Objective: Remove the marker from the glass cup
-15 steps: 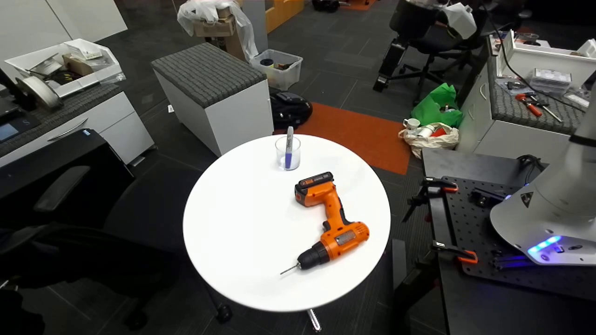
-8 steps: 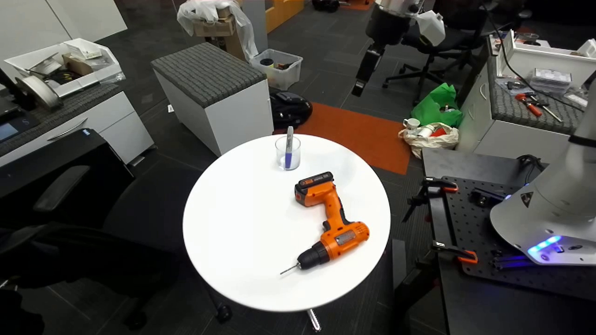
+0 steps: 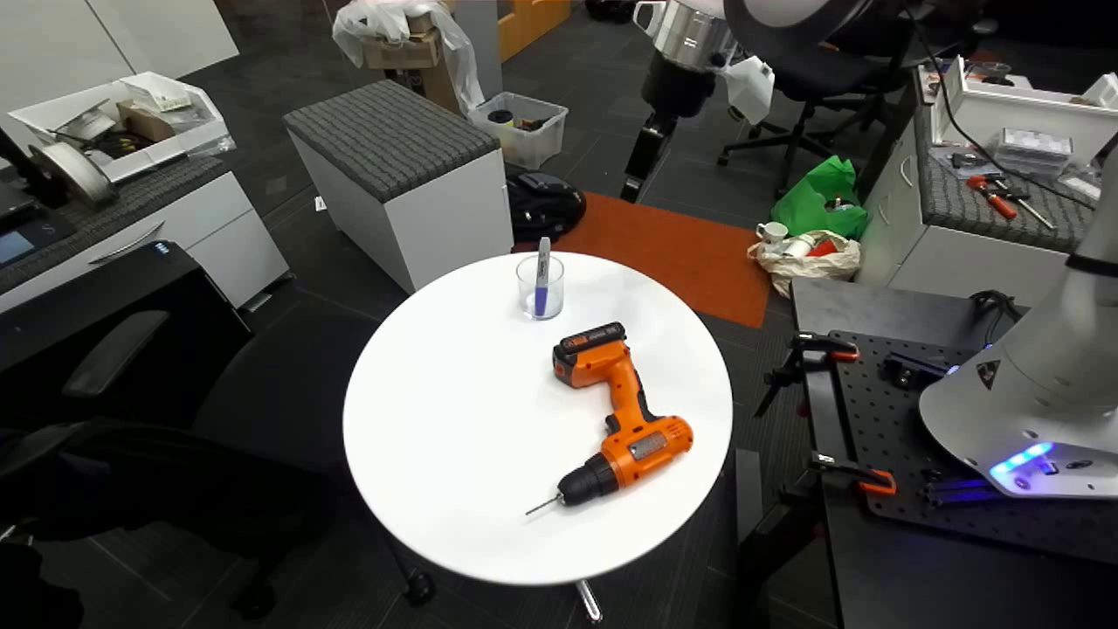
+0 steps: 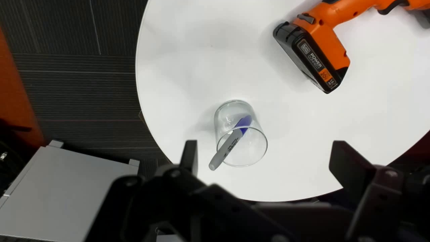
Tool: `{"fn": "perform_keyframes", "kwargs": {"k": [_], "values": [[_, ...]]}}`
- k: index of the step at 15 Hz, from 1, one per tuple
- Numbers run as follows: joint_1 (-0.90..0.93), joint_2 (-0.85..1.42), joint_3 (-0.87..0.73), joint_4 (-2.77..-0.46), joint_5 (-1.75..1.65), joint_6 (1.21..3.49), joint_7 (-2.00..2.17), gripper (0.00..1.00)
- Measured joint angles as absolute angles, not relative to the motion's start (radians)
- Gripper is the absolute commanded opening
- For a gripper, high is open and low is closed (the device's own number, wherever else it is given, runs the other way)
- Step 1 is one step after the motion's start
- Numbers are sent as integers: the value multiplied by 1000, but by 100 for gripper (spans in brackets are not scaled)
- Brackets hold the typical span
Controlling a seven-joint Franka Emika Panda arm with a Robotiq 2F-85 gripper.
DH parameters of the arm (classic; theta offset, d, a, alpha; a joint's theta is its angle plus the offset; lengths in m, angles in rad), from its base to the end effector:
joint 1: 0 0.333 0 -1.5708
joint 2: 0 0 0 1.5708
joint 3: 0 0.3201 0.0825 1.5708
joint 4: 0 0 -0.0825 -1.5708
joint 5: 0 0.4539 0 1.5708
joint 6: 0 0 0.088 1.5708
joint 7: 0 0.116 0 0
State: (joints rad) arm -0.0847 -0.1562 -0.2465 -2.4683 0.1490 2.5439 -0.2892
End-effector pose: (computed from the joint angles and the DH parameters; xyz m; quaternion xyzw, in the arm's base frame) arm 0.5056 -0.1729 0.3211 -0.9884 0.0779 -0.1271 0.0302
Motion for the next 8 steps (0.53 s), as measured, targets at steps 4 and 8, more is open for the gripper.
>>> {"fn": "perform_keyframes", "kwargs": {"k": [4,8], "values": [[-83,-68,-240,-2420,190,2546,-334,100],[-87,6,-227,-2371,233,2546,-387,100]]}}
